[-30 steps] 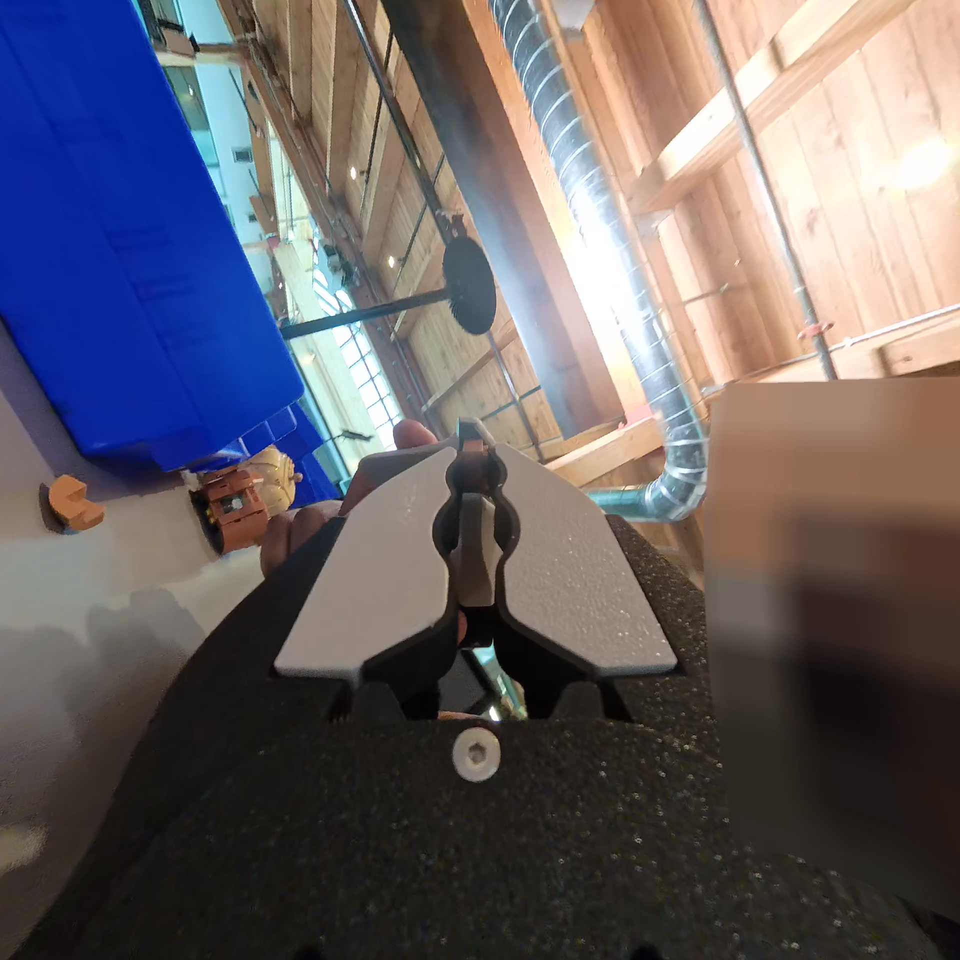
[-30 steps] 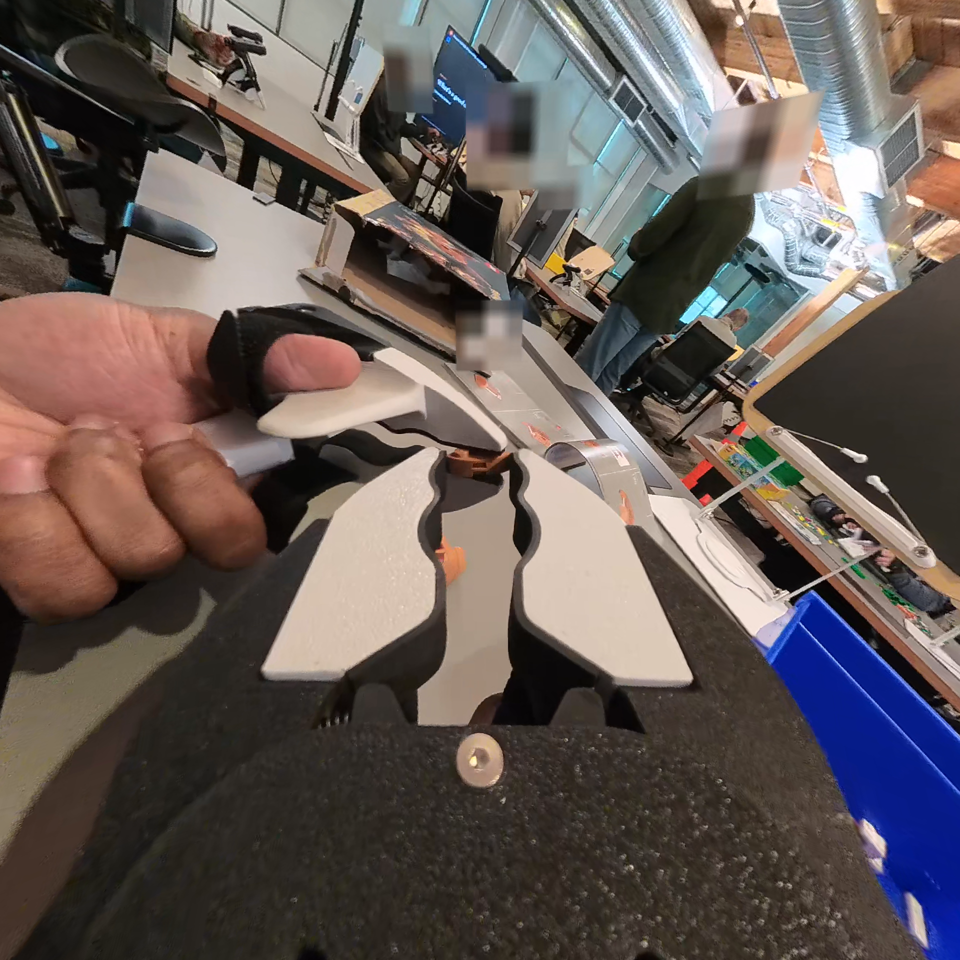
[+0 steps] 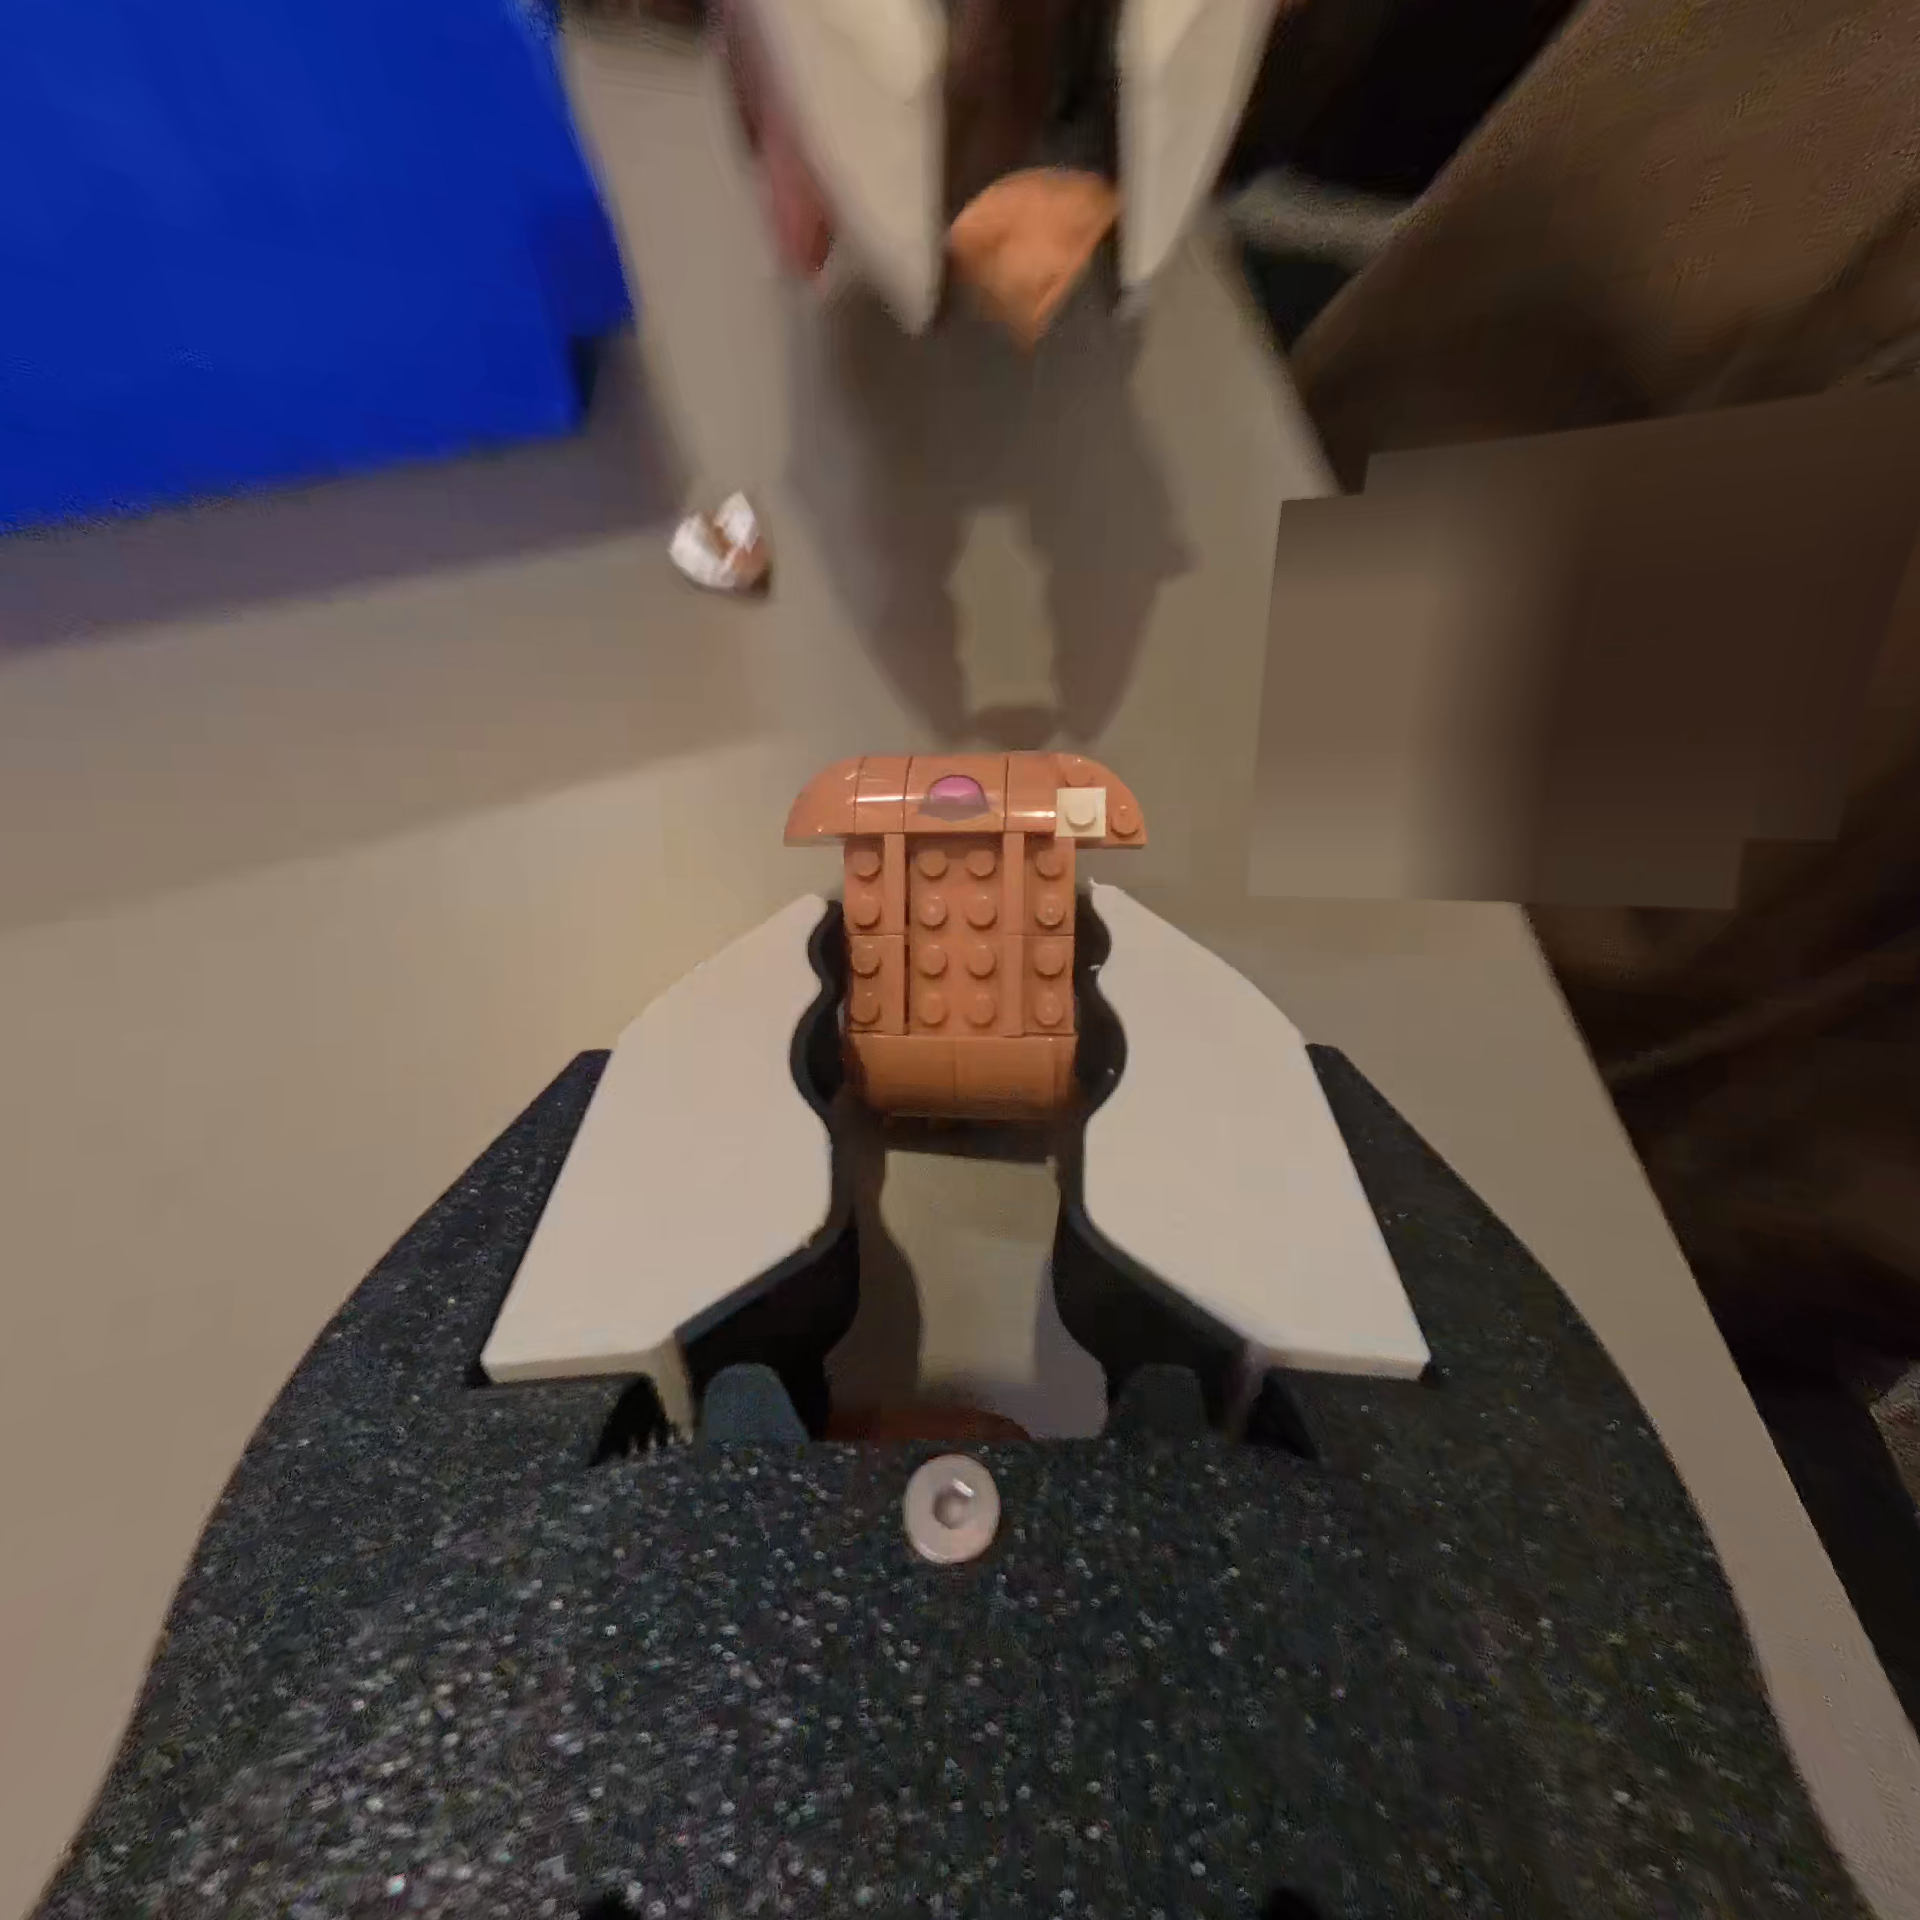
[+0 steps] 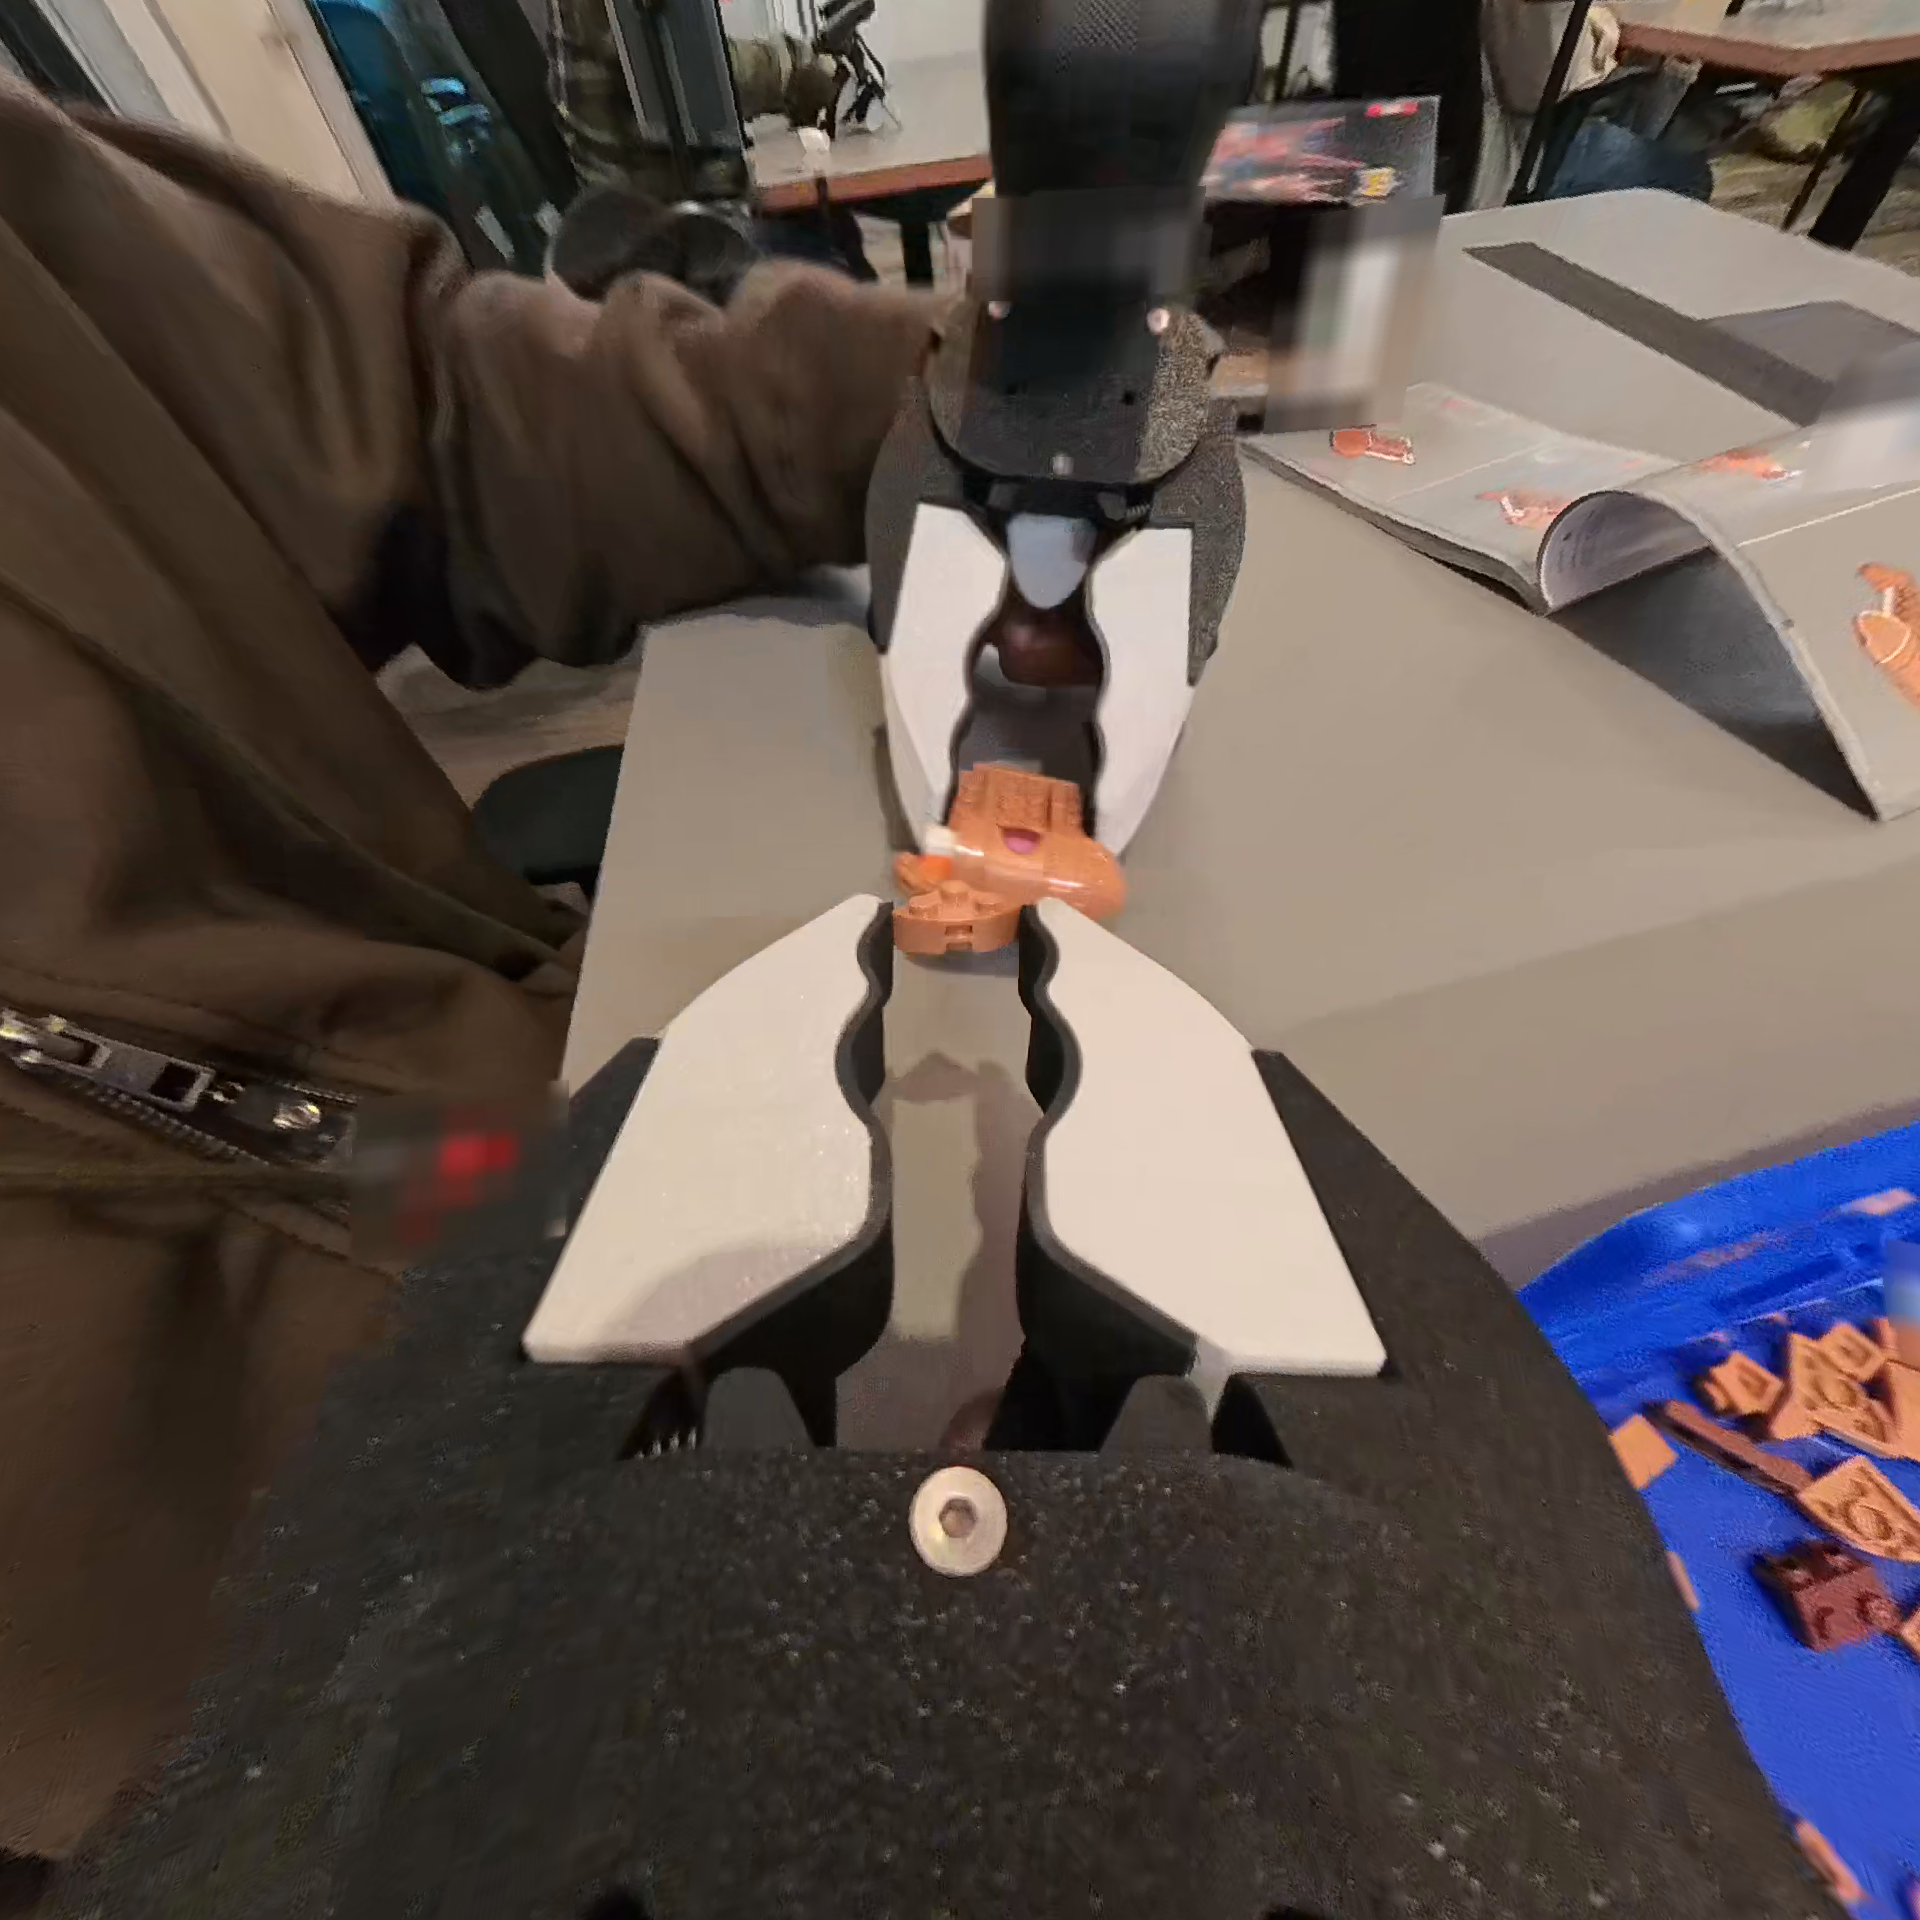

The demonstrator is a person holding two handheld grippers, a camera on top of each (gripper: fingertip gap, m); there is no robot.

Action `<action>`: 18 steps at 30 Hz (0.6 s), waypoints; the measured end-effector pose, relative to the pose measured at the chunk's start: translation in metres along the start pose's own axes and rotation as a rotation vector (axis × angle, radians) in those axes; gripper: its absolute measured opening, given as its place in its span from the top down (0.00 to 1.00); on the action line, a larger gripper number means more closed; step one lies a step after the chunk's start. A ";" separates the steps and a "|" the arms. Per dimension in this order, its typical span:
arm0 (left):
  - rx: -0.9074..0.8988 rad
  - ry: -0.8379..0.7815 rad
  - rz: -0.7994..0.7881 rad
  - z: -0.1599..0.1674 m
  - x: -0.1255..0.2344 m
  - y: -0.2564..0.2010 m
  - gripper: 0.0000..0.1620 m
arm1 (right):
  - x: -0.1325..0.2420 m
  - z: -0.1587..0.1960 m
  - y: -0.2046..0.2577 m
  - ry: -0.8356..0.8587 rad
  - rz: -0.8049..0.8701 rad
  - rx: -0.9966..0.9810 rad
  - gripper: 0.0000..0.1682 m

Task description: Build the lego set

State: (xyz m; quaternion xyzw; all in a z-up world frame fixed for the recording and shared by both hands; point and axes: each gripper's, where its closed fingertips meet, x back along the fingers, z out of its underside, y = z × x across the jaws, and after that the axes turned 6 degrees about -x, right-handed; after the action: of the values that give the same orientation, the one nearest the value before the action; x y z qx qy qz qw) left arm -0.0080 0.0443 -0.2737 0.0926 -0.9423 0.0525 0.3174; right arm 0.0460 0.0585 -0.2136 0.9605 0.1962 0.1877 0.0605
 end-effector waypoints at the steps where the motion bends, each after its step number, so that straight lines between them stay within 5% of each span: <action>1: -0.032 -0.087 0.033 -0.009 0.003 -0.005 0.74 | 0.001 -0.001 0.000 -0.001 -0.016 -0.028 0.87; 7: -0.341 -0.424 0.052 -0.056 0.019 -0.019 0.74 | -0.003 -0.018 0.011 0.010 -0.142 -0.156 0.86; 18: -0.743 -0.492 -0.275 -0.083 0.017 -0.021 0.74 | 0.005 -0.033 0.023 0.126 -0.262 -0.225 0.87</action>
State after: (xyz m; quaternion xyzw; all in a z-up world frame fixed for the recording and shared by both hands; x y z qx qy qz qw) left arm 0.0324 0.0345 -0.1965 0.1065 -0.9235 -0.3545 0.1001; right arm 0.0457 0.0410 -0.1770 0.9004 0.3006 0.2586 0.1791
